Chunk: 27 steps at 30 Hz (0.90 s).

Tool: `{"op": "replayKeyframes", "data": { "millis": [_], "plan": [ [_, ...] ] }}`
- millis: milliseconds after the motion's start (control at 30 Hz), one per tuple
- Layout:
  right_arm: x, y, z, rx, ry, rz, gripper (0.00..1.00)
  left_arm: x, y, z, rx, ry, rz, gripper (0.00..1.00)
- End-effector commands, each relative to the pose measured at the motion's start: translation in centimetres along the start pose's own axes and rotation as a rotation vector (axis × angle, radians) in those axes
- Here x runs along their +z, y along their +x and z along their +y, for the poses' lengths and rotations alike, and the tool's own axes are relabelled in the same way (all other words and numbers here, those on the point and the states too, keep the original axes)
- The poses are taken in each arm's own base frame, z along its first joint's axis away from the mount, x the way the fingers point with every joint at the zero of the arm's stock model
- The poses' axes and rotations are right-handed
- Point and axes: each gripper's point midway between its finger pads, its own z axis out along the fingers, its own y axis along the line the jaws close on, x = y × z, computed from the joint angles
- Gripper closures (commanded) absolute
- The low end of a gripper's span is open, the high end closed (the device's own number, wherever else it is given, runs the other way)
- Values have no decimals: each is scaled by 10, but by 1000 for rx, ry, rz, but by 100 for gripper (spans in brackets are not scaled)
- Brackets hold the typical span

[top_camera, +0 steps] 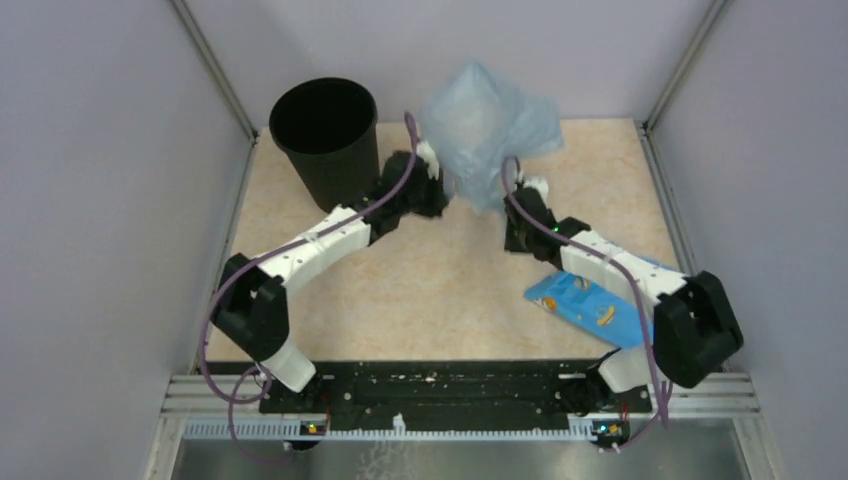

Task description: Put the trash bags into the trash bin

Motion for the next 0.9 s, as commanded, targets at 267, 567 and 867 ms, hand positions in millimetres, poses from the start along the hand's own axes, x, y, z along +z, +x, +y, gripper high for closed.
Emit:
{"op": "replayKeyframes", "data": {
  "millis": [267,567,867],
  "plan": [
    [-234,-269,24,96,-162,-566,100,-136,-189,-78,61,164,-392,100],
    [-132,-161,24,95,-154,-341,100,-67,-111,-45,-10,97,-216,100],
    [-42,8,-19,97,-16,52,100,-32,52,-1,-123,74,150,100]
  ]
}}
